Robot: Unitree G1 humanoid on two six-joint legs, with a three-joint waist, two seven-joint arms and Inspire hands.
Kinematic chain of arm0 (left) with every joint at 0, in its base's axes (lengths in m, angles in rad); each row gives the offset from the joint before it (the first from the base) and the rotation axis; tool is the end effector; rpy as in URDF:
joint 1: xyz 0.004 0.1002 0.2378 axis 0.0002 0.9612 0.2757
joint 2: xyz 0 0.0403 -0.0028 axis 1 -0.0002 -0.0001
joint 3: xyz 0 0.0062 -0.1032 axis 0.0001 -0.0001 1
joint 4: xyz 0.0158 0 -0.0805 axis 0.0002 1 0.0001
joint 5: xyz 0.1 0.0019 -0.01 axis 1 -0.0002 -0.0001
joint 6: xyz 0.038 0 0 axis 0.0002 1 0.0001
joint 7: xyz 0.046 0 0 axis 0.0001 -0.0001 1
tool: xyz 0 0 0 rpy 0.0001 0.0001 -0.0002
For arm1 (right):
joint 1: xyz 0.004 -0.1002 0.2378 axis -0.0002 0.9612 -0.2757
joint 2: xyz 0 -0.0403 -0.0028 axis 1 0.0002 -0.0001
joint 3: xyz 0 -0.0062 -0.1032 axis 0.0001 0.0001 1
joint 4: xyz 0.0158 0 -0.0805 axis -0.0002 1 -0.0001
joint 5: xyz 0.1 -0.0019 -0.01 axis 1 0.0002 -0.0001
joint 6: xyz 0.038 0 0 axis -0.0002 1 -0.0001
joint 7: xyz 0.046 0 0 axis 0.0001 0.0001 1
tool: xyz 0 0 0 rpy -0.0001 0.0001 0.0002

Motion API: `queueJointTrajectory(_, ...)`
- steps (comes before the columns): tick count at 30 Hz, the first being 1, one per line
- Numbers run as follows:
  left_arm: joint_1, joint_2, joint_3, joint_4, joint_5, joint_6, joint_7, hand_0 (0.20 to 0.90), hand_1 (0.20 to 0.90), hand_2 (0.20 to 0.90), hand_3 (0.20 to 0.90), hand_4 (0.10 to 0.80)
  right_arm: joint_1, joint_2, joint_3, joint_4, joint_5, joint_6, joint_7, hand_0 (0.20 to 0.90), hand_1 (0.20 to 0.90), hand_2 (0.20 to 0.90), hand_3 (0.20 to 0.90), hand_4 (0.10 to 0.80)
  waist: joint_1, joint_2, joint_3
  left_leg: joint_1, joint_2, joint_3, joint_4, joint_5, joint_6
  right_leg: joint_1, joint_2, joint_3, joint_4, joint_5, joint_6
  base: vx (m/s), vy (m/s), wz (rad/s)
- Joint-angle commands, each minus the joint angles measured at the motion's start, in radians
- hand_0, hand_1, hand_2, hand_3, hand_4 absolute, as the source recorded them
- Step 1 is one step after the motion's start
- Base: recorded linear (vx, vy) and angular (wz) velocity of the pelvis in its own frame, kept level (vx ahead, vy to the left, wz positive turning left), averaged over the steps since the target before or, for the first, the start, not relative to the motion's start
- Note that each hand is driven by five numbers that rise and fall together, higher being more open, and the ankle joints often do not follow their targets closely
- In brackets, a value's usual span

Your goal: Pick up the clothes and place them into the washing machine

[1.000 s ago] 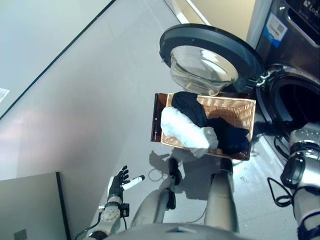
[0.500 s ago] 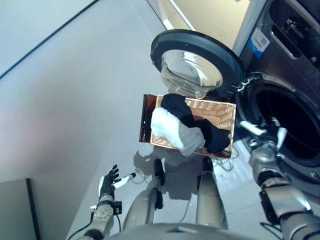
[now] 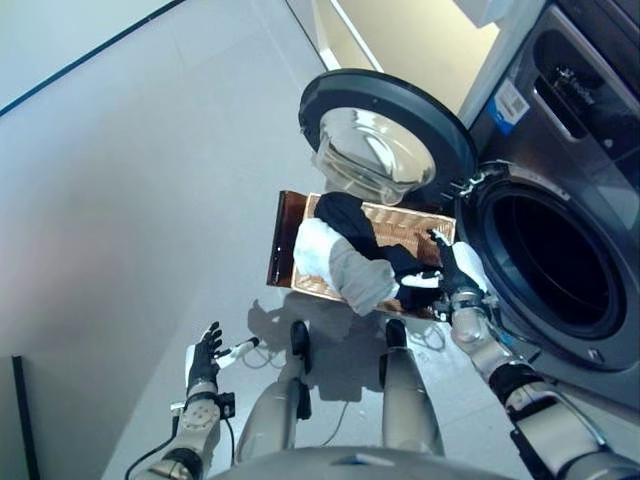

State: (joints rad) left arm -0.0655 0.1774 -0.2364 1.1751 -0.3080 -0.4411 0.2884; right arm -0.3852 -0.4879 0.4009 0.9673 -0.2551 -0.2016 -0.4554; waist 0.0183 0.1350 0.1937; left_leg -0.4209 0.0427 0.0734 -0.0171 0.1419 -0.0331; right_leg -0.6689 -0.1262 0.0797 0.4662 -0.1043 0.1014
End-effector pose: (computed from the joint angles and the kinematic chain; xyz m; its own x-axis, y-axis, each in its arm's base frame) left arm 0.1195 0.1919 -0.1005 0.7345 0.3440 -0.5849 -0.2536 0.9387 0.2335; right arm 0.2367 -0.2433 -0.0158 0.9657 -0.2236 -0.1318 0.0145 0.5534 -0.8328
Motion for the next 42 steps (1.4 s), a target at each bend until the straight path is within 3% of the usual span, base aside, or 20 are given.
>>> queueJointTrajectory(1, -0.013, 0.084, 0.054, 0.019, 0.032, -0.037, 0.043, 0.9, 0.9, 0.9, 0.9, 0.8, -0.089, -0.046, 0.06, 0.016, -0.155, 0.021, -0.045, 0.9, 0.9, 0.9, 0.9, 0.8, 0.02, -0.038, -0.021, -0.009, -0.04, -0.005, 0.059, -0.069, -0.025, 0.132, -0.005, -0.022, -0.338, 0.182, -0.022, -0.018, 0.003, 0.07)
queueJointTrajectory(19, -0.026, 0.084, 0.038, -0.042, 0.027, -0.029, 0.03, 0.9, 0.9, 0.9, 0.9, 0.8, -0.291, -0.086, 0.139, 0.247, -0.192, 0.071, -0.045, 0.9, 0.9, 0.9, 0.9, 0.8, 0.061, -0.011, 0.026, -0.059, -0.051, -0.018, 0.079, -0.06, -0.021, 0.09, -0.013, -0.025, -0.322, 0.194, -0.027, -0.013, 0.004, 0.05)
queueJointTrajectory(36, -0.036, 0.103, 0.062, -0.032, 0.037, -0.012, 0.04, 0.9, 0.9, 0.9, 0.9, 0.8, -0.267, 0.025, 0.12, 0.303, -0.099, 0.068, -0.017, 0.9, 0.9, 0.9, 0.9, 0.8, 0.074, -0.027, 0.054, -0.103, -0.059, -0.029, 0.117, -0.07, -0.012, 0.07, -0.02, -0.033, -0.312, 0.196, -0.031, -0.01, 0.005, 0.03)
queueJointTrajectory(42, -0.028, 0.11, 0.062, -0.059, 0.028, -0.019, 0.038, 0.9, 0.9, 0.9, 0.9, 0.8, -0.29, 0.02, 0.127, 0.313, -0.107, 0.077, -0.023, 0.9, 0.9, 0.9, 0.9, 0.8, 0.081, -0.018, 0.082, -0.138, -0.069, -0.029, 0.143, -0.075, -0.002, 0.037, -0.025, -0.022, -0.296, 0.201, -0.031, -0.056, 0.034, 0.0)
